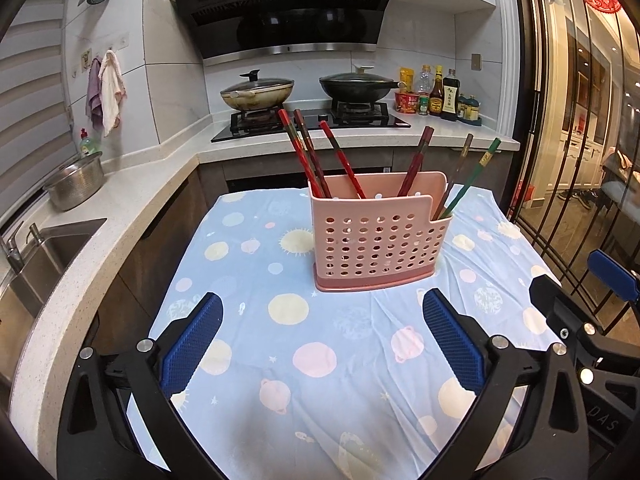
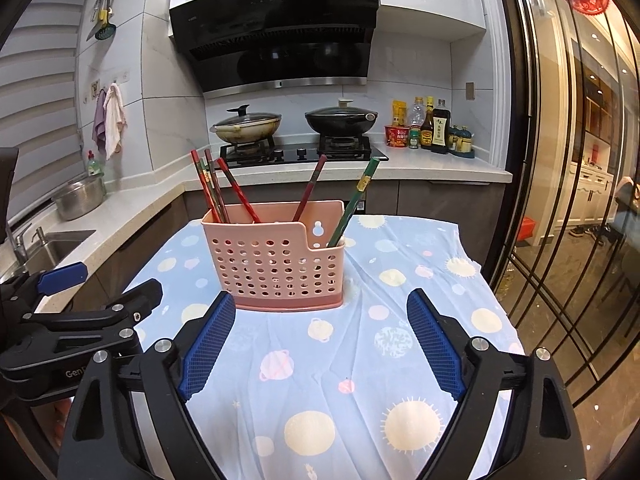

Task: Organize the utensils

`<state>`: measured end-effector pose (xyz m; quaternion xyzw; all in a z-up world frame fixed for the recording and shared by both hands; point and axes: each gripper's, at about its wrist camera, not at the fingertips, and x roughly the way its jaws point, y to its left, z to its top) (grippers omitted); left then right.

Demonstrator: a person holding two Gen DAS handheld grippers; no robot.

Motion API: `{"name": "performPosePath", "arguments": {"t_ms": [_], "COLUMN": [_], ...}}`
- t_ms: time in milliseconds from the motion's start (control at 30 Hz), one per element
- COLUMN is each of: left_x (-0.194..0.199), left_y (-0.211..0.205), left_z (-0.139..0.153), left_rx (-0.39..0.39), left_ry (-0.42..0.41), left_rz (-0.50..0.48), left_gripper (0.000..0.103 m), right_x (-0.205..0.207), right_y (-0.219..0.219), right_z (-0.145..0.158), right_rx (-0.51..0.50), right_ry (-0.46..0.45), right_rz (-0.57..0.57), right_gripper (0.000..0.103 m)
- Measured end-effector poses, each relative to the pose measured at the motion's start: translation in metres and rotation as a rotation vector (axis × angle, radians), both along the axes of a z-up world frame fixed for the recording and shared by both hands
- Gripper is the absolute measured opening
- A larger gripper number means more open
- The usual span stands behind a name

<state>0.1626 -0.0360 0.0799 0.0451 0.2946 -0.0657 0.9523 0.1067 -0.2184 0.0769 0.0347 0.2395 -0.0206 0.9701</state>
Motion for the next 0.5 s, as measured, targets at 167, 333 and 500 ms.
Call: {"name": "performPosePath", "arguments": {"t_ms": [167,333,500], "left_x": [-0.003,-0.005,-0.007], "left_y": [0.0,0.0,-0.001], "left_z": [-0.007,-0.009,-0.011], "left_rx": [0.013,0.011,0.019], "left_ry": [0.017,0.028,0.029], "left_rz": [-0.004,-0.004,0.002], "left_gripper": [0.096,0.096,0.096], "right_x": [-0.001,-0.002,-0.004], "right_y": [-0.001,-0.003,-0.005], "right_z": [-0.006,-0.009,-0.011], "right_rx": [0.004,-0.012,-0.011], "right_ry": [0.014,0.03,0.044], "right_rz": [-0.006,-0.017,-0.016], "right_gripper": [0.085,0.085,0.086]}}
